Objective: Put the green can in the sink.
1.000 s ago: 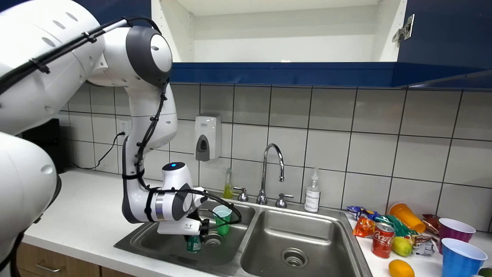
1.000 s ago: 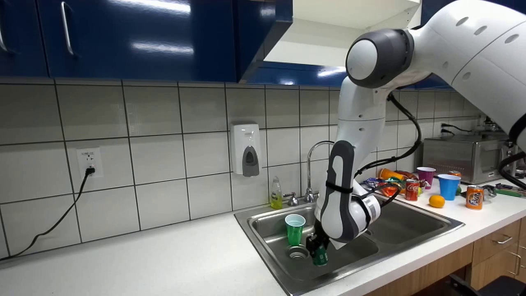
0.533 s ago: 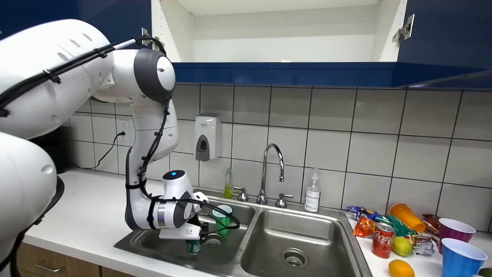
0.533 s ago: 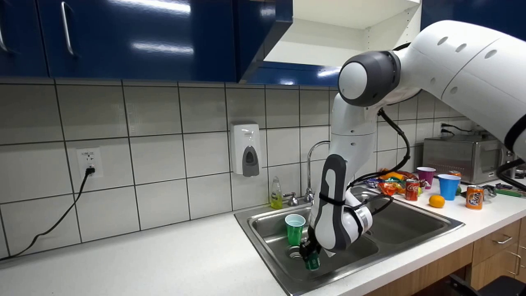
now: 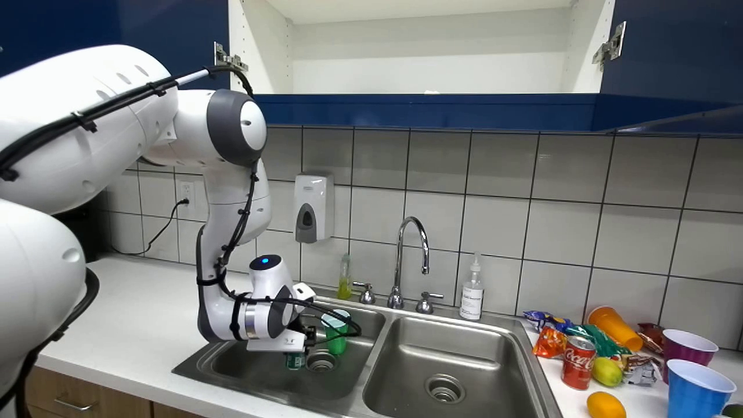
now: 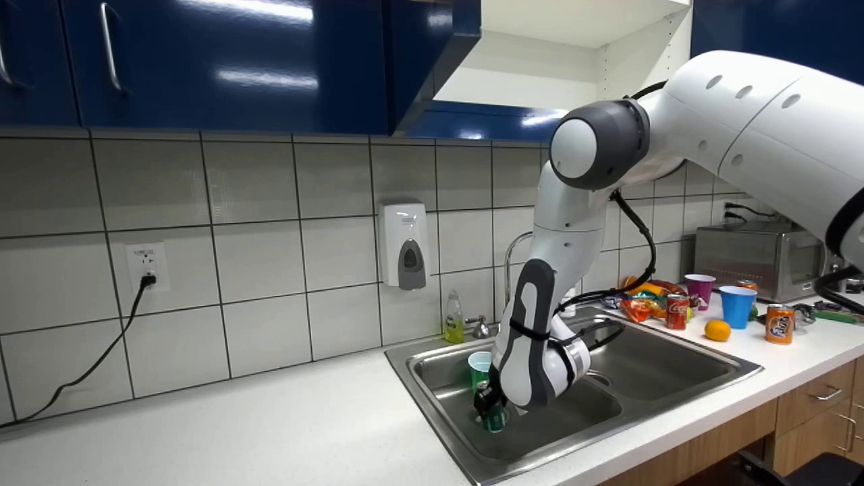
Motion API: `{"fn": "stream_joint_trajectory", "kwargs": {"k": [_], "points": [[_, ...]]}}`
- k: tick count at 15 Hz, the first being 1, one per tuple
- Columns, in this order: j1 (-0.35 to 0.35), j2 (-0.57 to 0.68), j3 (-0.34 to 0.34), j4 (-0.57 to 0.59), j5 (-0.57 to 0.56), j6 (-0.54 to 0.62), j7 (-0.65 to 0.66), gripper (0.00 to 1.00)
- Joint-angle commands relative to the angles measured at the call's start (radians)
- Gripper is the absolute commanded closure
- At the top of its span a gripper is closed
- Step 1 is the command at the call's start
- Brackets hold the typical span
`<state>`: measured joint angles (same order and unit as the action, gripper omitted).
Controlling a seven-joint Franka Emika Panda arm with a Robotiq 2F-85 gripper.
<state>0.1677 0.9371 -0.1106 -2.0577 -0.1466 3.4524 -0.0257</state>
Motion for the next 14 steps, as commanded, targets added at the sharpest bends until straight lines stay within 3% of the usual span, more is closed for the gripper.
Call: {"fn": "stream_joint_trajectory", "kwargs": {"k": [1, 11, 12, 14], "points": [[-0.028, 0.026, 0.033, 0.045, 0.011, 0.0, -0.044, 0.61], [-0.032, 0.084, 0.048, 0.09, 0.009, 0.0, -0.043, 0.61], [-0.033, 0.086, 0.05, 0.091, 0.008, 0.0, -0.043, 0.11], [-0.029, 0.089, 0.048, 0.091, 0.011, -0.001, -0.042, 0.05]]}}
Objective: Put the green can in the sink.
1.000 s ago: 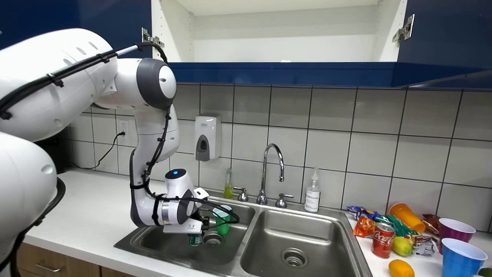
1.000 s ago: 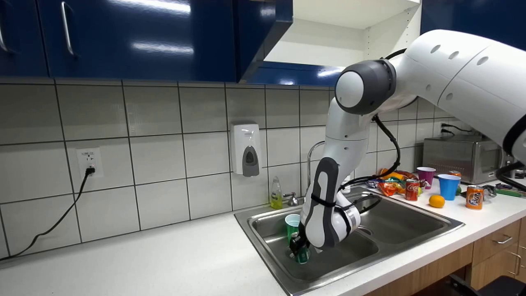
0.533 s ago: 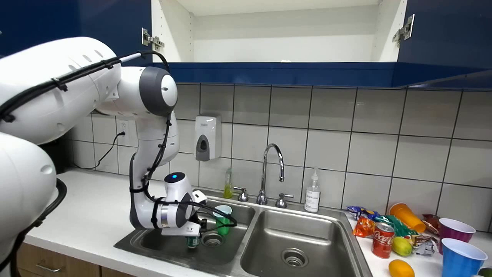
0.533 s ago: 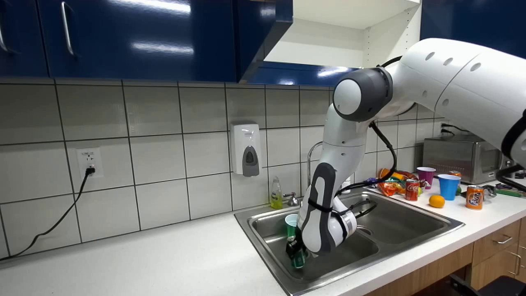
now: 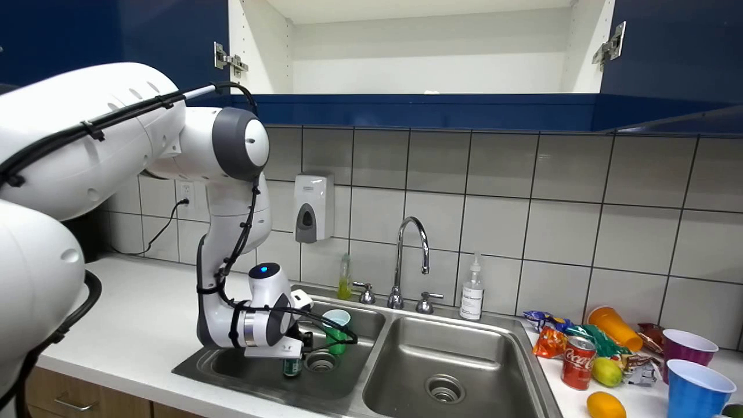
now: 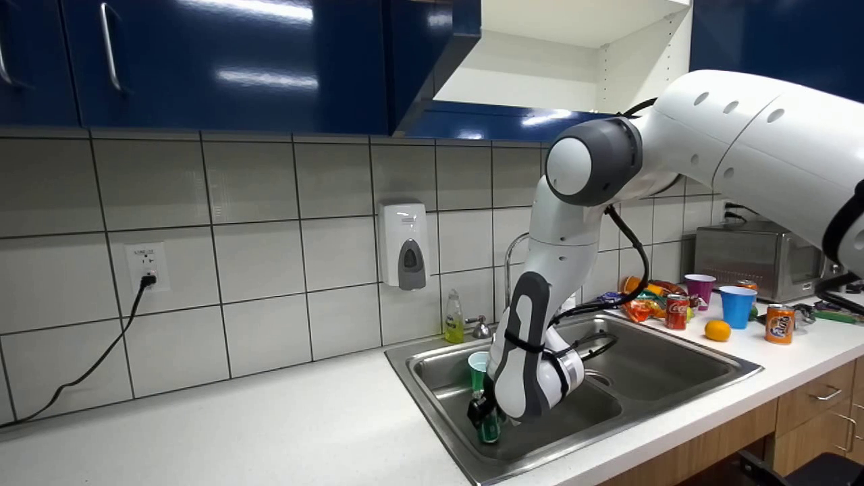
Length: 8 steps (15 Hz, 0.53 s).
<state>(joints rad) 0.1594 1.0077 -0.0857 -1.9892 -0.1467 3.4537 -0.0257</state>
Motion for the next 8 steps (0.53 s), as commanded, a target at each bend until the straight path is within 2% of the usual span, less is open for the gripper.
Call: {"fn": "stream_joint_trajectory", "kwargs": {"k": [1, 8], "points": [[-0.02, 0.02, 0.023, 0.022, 0.01, -0.002, -0.042, 0.0], [-0.009, -0.006, 0.021, -0.005, 0.015, -0.002, -0.038, 0.0]]}}
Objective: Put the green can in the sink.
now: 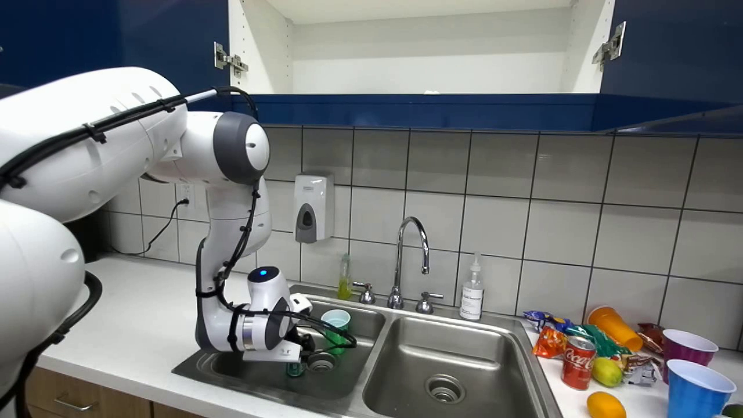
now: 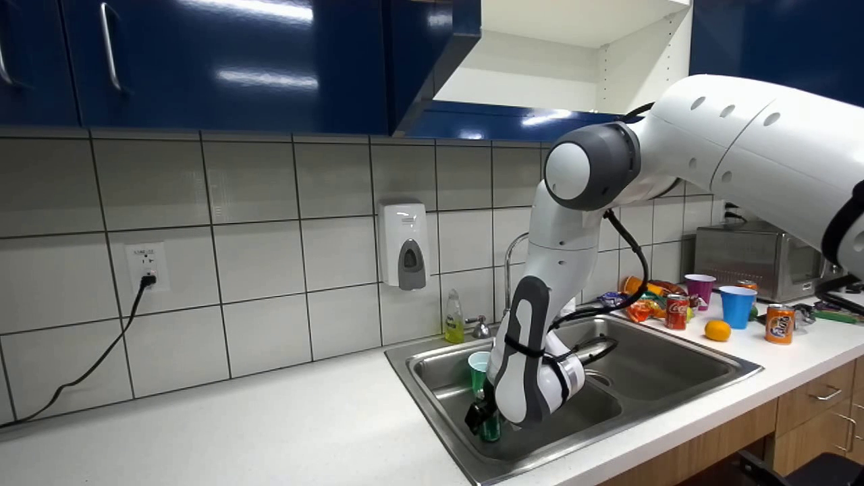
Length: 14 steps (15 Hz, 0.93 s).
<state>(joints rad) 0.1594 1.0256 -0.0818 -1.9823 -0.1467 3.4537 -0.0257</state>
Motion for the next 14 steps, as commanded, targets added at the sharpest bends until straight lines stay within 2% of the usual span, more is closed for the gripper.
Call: {"fn": "stream_joint_trajectory", "kwargs": {"k": [1, 10, 14], "points": [[-0.008, -0.03, 0.016, -0.018, 0.015, -0.002, -0.039, 0.0], [0.001, -0.121, 0.009, -0.07, 0.024, -0.001, -0.034, 0.0], [0.009, -0.198, 0.002, -0.149, 0.035, -0.001, -0.029, 0.0]]}}
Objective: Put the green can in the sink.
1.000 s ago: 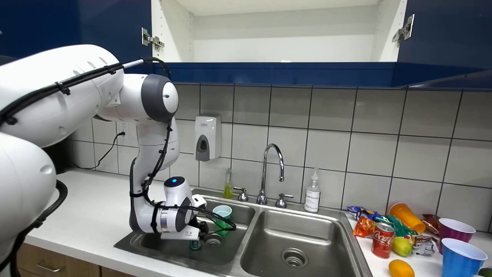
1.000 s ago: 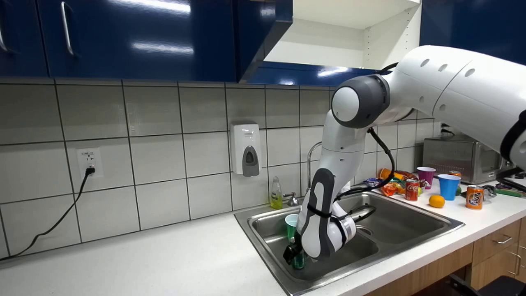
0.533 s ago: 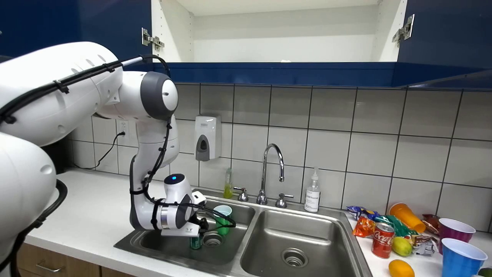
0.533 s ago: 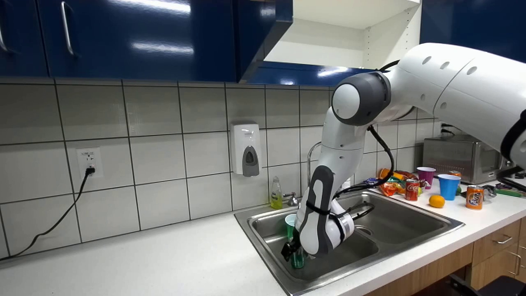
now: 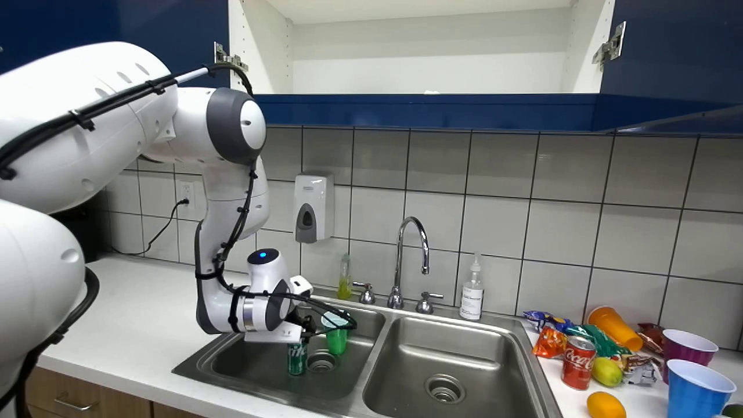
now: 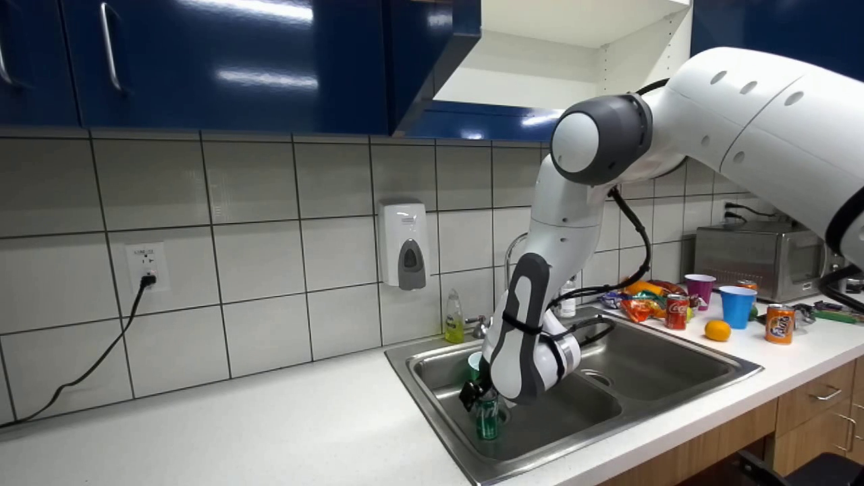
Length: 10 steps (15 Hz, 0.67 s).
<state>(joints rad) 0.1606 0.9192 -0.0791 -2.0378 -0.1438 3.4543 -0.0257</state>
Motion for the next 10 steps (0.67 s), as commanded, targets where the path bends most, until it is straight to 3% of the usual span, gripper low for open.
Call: {"fn": "stream_joint_trajectory", "kwargs": {"k": [1, 10], "points": [[0.006, -0.112, 0.001, -0.113, 0.031, -0.001, -0.03, 0.0], [0.003, -0.335, 0.001, -0.347, 0.056, -0.001, -0.027, 0.0]]}}
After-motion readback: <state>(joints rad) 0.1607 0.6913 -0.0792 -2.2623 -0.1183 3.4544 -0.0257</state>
